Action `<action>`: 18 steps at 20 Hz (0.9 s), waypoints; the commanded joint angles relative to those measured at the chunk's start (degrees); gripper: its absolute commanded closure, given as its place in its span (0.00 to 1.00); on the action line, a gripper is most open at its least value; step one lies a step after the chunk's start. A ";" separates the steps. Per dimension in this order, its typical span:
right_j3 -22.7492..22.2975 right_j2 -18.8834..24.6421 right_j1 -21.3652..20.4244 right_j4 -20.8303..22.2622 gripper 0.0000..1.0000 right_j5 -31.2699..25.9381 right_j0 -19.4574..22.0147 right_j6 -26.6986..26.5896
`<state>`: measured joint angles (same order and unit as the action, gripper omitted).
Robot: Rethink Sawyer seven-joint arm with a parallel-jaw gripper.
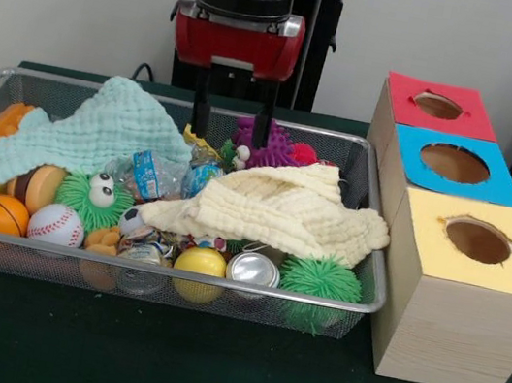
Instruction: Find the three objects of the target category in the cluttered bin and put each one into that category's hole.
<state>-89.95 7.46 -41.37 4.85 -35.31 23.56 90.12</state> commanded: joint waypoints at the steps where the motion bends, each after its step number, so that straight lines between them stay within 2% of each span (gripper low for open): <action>1: 3.29 6.24 2.82 2.99 0.00 -7.04 2.19 -6.32; 13: 3.50 7.66 2.64 4.41 0.00 -7.12 3.32 -6.17; 18: 4.92 8.22 3.31 4.66 0.00 -8.38 3.88 -7.28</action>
<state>-87.18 10.01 -40.61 6.59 -35.53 25.69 90.12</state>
